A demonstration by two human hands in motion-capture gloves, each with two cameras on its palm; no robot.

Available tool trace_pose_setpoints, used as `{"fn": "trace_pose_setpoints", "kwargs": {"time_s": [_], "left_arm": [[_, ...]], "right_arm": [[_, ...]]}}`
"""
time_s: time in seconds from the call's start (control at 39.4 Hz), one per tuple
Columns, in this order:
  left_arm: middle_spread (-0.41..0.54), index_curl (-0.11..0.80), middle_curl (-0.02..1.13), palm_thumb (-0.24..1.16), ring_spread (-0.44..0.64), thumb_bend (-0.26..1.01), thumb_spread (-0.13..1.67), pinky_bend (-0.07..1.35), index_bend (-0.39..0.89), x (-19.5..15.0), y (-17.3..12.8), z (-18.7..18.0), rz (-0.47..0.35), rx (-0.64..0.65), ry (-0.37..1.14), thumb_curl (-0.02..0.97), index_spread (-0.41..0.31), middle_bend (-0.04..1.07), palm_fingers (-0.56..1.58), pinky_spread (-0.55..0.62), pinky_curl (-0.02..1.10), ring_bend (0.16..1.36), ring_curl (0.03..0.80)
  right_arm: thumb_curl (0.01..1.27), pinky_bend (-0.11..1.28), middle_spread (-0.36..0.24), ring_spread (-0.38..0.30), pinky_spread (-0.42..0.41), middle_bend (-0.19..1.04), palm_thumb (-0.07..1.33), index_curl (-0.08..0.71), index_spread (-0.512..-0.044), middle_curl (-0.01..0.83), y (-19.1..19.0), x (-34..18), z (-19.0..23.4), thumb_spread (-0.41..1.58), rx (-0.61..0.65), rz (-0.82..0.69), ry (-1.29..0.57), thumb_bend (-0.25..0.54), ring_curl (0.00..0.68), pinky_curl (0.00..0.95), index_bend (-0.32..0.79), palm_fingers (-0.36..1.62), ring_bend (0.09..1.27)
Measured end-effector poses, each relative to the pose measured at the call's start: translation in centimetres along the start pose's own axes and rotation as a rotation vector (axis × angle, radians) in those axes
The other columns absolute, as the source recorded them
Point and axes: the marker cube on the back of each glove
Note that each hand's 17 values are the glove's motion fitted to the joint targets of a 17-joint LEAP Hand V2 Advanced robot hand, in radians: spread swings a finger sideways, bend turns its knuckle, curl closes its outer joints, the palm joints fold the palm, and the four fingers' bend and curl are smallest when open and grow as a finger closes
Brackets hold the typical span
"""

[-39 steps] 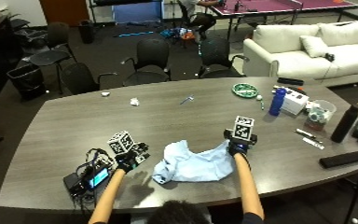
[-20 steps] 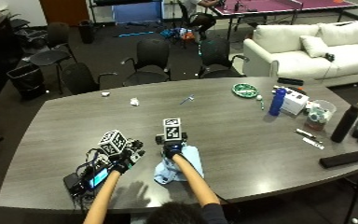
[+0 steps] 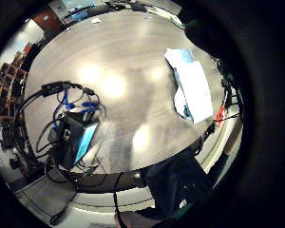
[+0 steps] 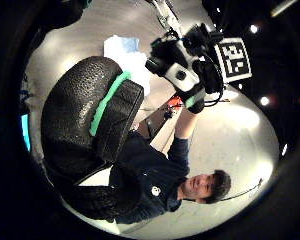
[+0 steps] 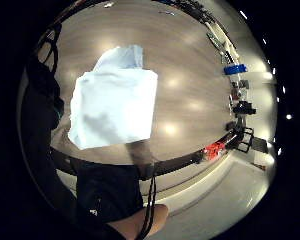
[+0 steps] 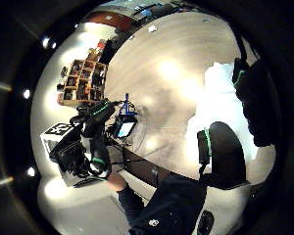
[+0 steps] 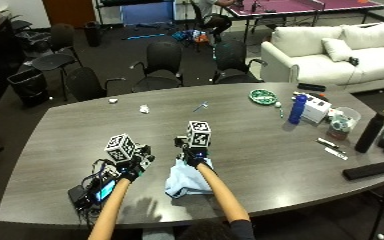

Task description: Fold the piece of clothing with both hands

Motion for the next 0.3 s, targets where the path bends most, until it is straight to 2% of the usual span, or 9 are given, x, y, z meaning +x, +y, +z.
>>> {"fn": "trace_pose_setpoints", "kwargs": {"time_s": [0.08, 0.3], "left_arm": [[0.014, 0.415, 0.39, 0.13, 0.12, -0.01, 1.29, 0.16, 0.19, 0.6, 0.0, -0.5, -0.011, -0.003, -0.016, 0.237, -0.126, 0.18, 0.54, 0.22, 0.28, 0.44, 0.334], [0.016, 0.419, 0.39, 0.13, 0.12, -0.01, 1.29, 0.16, 0.18, 0.4, -0.8, -0.7, -0.044, 0.002, -0.024, 0.235, -0.123, 0.18, 0.54, 0.21, 0.28, 0.44, 0.338]], "right_arm": [[0.51, 0.65, -0.186, -0.224, -0.323, 0.27, 0.92, 0.309, -0.196, 0.489, -0.3, 1.2, -0.7, 0.95, 0.09, -0.024, 0.007, -0.019, 0.445, 0.392, 0.11, 1.18, 0.64], [0.5, 0.64, -0.165, -0.218, -0.319, 0.26, 0.92, 0.298, -0.191, 0.489, -1.7, 3.0, 0.1, 1.0, 0.052, 0.002, -0.003, -0.018, 0.441, 0.384, 0.1, 1.2, 0.62]]}}
